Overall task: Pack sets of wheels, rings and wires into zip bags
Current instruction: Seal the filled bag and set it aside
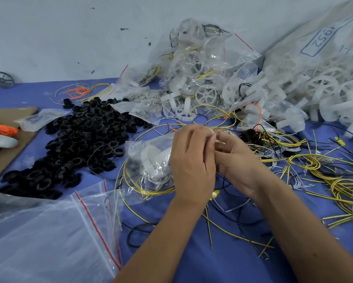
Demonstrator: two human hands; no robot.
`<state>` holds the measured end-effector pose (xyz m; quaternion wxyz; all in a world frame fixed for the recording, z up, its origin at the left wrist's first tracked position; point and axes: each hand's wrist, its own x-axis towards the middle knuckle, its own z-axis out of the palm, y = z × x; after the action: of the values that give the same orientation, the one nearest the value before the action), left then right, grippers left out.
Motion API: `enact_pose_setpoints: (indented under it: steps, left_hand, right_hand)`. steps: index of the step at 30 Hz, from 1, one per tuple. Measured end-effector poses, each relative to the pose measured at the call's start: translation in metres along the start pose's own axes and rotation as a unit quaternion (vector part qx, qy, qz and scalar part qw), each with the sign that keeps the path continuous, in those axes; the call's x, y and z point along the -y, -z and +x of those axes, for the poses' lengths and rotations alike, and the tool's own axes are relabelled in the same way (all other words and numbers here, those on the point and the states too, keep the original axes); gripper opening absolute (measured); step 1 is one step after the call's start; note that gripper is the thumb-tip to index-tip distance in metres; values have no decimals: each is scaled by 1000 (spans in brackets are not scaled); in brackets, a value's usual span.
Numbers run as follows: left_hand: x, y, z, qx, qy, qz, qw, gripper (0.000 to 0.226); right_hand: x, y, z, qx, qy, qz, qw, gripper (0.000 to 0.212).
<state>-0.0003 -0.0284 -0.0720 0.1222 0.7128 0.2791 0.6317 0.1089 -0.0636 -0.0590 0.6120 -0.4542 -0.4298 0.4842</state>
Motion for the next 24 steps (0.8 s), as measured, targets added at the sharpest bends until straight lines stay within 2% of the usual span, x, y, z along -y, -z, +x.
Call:
enact_pose_setpoints:
  steps: [4,9,11,14,18,21,24]
  left_hand:
    - [3,0,1,-1,48,23,999,6]
    - [4,0,3,-11,70,60,996,12]
    - [7,2,3,-21,80,71,994,8]
    - [12,5,4,-40,94,57,993,3]
    - [9,5,4,-36,57,30,997,3]
    - [4,2,1,-6,5,15,1000,2]
    - [1,1,0,11,-20,7,1000,5]
  right_hand:
    - [-4,-3,3,-77,-36,-33,996,29]
    - [-8,0,5,-112,-14,-61,992,22]
    - [-7,0,5,-113,9,-52,992,19]
    - [-5,-1,3,-86,27,-47,995,24]
    - [-5,-4,3,-87,-5,-25,996,33]
    - [-5,-6,2,-99,1,-11,995,21]
    - [-4,-8,2,-123,16,52,991,24]
